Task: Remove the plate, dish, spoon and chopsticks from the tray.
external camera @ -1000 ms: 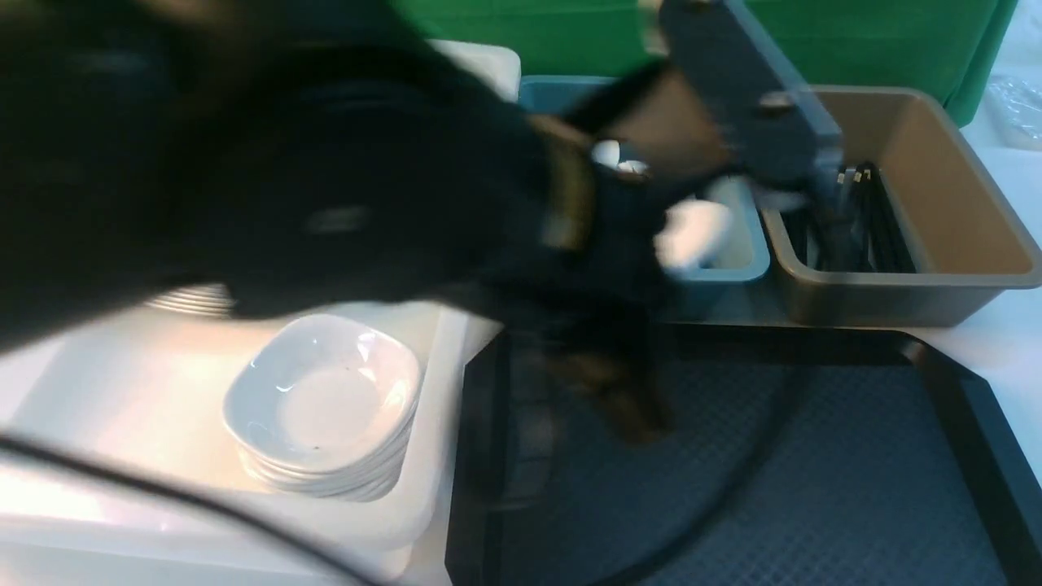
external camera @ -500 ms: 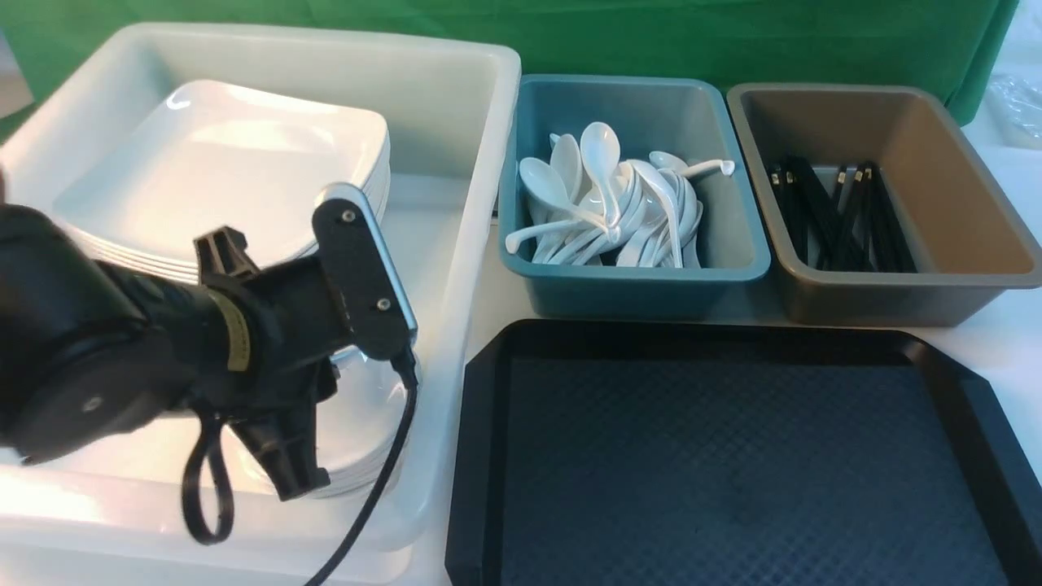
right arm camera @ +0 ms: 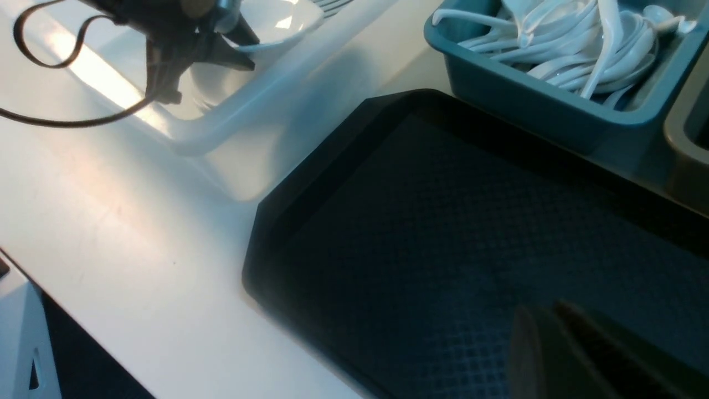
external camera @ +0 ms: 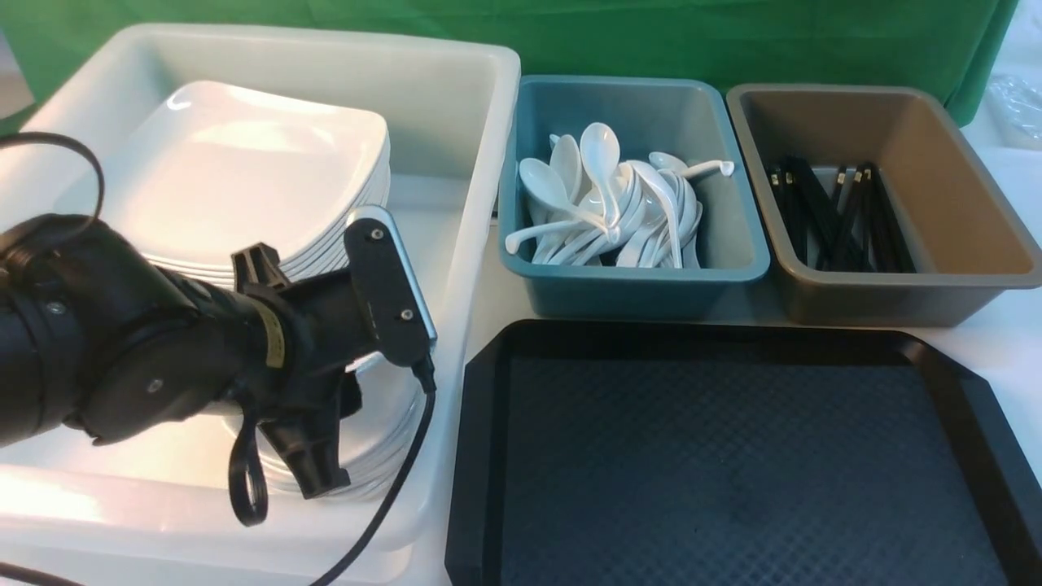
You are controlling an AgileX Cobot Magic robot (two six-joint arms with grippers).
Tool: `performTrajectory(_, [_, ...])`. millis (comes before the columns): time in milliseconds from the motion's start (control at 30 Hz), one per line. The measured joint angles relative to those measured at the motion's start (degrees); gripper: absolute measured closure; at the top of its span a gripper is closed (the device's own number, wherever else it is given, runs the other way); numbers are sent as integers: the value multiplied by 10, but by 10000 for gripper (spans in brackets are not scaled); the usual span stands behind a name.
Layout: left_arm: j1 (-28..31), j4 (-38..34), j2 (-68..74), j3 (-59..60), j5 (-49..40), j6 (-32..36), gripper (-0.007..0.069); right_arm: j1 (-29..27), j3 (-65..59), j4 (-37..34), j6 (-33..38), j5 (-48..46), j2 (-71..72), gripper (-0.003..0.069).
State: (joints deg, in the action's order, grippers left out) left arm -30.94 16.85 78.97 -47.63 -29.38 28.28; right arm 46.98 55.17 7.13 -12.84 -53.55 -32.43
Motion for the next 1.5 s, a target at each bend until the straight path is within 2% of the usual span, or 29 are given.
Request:
performTrajectory(67, [0, -6, -7, 0, -4, 1, 327, 0, 0, 0, 0, 0, 0, 599])
performTrajectory(100, [0, -7, -8, 0, -5, 1, 319, 0, 0, 0, 0, 0, 0, 599])
performTrajectory(133, [0, -22, -24, 0, -12, 2, 256, 0, 0, 0, 0, 0, 0, 599])
performTrajectory(167, [0, -30, -34, 1, -20, 2, 223, 0, 0, 0, 0, 0, 0, 599])
performTrajectory(300, [-1, -44, -78, 1, -32, 3, 132, 0, 0, 0, 0, 5, 0, 599])
performTrajectory(500, [-1, -70, -148, 1, -55, 3, 95, 0, 0, 0, 0, 9, 0, 599])
performTrajectory(567, [-1, -111, -190, 1, -55, 0, 98, 0, 0, 0, 0, 13, 0, 599])
performTrajectory(667, [-1, -173, -257, 1, -55, -21, 156, 0, 0, 0, -2, 17, 0, 594])
performTrajectory(800, [-1, -207, -368, 26, -40, -63, 398, 0, 0, 0, -7, 21, 0, 589])
performTrajectory(833, [-1, -215, -401, 40, -26, -68, 478, 0, 0, 1, -9, 22, 0, 589])
performTrajectory(900, [-1, -249, -481, 80, 30, -73, 579, 0, 0, 2, -9, 24, 0, 589])
performTrajectory(1033, [-1, -292, -575, 157, 131, -74, 615, 0, 0, 3, -12, 26, 0, 589])
performTrajectory(1233, [-1, -295, -635, 255, 281, -74, 615, 0, 0, 2, -26, 26, 0, 581])
performTrajectory(1500, [-1, -291, -638, 299, 286, -74, 615, 0, 0, 2, -27, 26, 0, 567])
